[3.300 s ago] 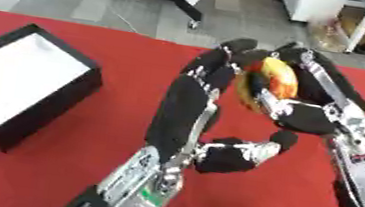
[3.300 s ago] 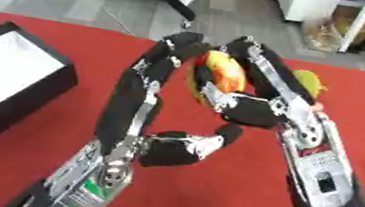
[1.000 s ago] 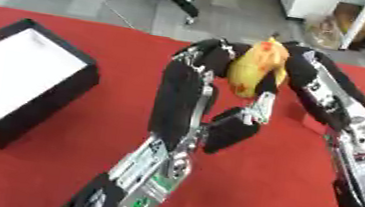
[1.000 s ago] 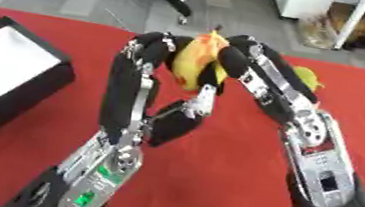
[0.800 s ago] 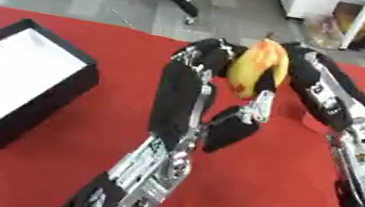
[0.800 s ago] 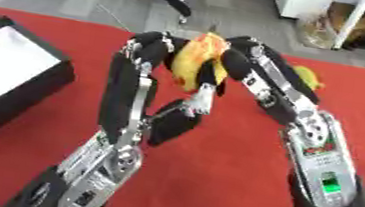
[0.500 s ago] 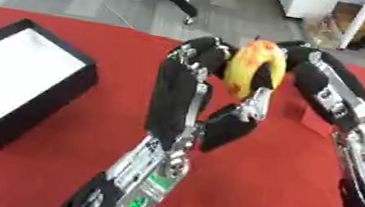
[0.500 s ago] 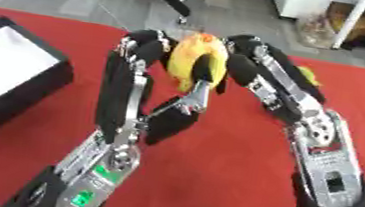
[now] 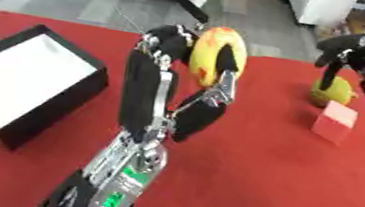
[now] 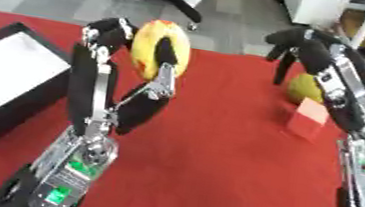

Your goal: Pick up the objects with one hand, pass them to the other hand, and then place them into the box on the other side of the table.

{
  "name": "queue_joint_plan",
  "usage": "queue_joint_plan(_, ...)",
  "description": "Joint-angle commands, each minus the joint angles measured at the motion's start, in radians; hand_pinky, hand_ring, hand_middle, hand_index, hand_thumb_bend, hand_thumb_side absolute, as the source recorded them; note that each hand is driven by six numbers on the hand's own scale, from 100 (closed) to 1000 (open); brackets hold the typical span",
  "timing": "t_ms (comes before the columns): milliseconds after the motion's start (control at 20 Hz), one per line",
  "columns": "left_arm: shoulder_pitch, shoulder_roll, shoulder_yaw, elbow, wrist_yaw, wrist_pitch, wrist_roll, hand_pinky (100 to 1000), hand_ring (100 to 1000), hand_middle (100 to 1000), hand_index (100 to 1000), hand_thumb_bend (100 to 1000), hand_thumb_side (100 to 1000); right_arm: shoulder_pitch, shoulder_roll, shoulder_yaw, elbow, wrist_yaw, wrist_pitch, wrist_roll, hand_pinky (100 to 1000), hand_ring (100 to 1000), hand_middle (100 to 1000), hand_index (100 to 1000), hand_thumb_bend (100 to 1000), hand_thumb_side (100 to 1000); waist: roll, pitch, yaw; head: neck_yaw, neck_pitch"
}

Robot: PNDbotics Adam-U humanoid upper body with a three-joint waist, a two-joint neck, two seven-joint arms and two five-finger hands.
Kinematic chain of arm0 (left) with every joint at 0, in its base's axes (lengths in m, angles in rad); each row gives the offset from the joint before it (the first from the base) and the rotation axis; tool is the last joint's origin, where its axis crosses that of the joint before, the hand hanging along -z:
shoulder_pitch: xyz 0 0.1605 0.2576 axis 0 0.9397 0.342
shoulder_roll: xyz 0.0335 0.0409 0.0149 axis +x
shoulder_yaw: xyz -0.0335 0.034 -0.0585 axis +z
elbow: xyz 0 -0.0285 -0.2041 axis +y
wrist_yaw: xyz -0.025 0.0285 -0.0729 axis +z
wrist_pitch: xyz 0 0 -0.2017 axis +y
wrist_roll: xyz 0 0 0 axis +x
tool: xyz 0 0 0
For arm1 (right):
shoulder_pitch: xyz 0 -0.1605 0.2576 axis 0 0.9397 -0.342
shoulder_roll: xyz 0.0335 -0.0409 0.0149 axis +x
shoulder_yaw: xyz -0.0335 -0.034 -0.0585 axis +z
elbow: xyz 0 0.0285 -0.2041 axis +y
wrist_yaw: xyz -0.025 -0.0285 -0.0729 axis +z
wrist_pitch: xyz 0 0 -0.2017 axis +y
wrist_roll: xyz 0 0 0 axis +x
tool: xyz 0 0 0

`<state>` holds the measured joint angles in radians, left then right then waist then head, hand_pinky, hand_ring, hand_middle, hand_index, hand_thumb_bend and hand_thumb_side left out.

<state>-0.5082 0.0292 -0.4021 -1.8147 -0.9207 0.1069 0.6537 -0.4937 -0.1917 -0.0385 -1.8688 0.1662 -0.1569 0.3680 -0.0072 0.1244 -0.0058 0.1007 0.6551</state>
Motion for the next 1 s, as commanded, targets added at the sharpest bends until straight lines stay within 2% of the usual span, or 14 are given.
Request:
queue_joint_plan(50,-0.014,0.075,0.053,-0.077,0.015,0.039,0.001,472,336,275,308,100,461,0.001,-0.009,-0.040,-0.033,0.023,0.026,-0.037,910,373,503,705,484,1000,0.007,-0.019,-0.001,0.045,-0.032)
queue_joint_plan(200,-0.030,0.191,0.120,-0.123,0.009,0.104,-0.023,473,337,278,315,100,372,0.018,-0.004,-0.059,-0.037,0.039,0.044,-0.051,913,371,501,702,477,1000,0.019,-0.024,-0.003,0.067,-0.040)
queue_joint_plan(250,-0.034,0.235,0.141,-0.126,0.001,0.131,-0.041,475,338,282,319,100,302,0.023,-0.003,-0.064,-0.037,0.043,0.049,-0.054,915,370,498,700,473,1000,0.025,-0.027,-0.003,0.071,-0.042)
queue_joint_plan(300,-0.040,0.283,0.164,-0.116,-0.011,0.163,-0.064,476,338,283,320,100,295,0.027,-0.002,-0.070,-0.038,0.046,0.054,-0.057,915,370,498,699,473,1000,0.030,-0.029,-0.005,0.076,-0.043)
queue_joint_plan(350,-0.046,0.335,0.184,-0.095,-0.025,0.198,-0.093,480,342,290,328,100,230,0.031,-0.001,-0.073,-0.039,0.049,0.059,-0.060,916,370,497,698,469,1000,0.036,-0.032,-0.006,0.080,-0.044)
queue_joint_plan(550,-0.087,0.492,0.229,0.078,-0.084,0.334,-0.230,501,361,313,351,100,100,0.039,0.000,-0.076,-0.046,0.050,0.067,-0.060,917,370,496,699,461,1000,0.051,-0.037,-0.017,0.096,-0.049)
queue_joint_plan(700,-0.134,0.564,0.229,0.284,-0.162,0.392,-0.361,513,357,294,366,100,100,0.042,0.001,-0.077,-0.049,0.049,0.068,-0.055,918,369,495,698,459,1000,0.056,-0.040,-0.024,0.105,-0.052)
queue_joint_plan(800,-0.163,0.585,0.224,0.417,-0.219,0.395,-0.440,520,339,292,357,150,100,0.045,0.002,-0.077,-0.049,0.048,0.068,-0.053,919,367,494,698,456,1000,0.056,-0.041,-0.028,0.105,-0.052)
queue_joint_plan(900,-0.185,0.591,0.227,0.540,-0.260,0.392,-0.510,542,367,324,387,213,100,0.047,0.002,-0.077,-0.048,0.048,0.067,-0.050,919,365,492,696,453,1000,0.054,-0.041,-0.031,0.104,-0.050)
queue_joint_plan(950,-0.197,0.590,0.229,0.605,-0.277,0.391,-0.547,605,446,392,467,304,193,0.048,0.002,-0.077,-0.048,0.048,0.066,-0.049,919,363,490,695,449,1000,0.053,-0.041,-0.032,0.103,-0.050)
queue_joint_plan(1000,-0.207,0.588,0.232,0.670,-0.290,0.387,-0.593,661,518,504,609,394,377,0.049,0.003,-0.078,-0.047,0.047,0.066,-0.049,919,363,490,694,449,1000,0.053,-0.041,-0.033,0.101,-0.049)
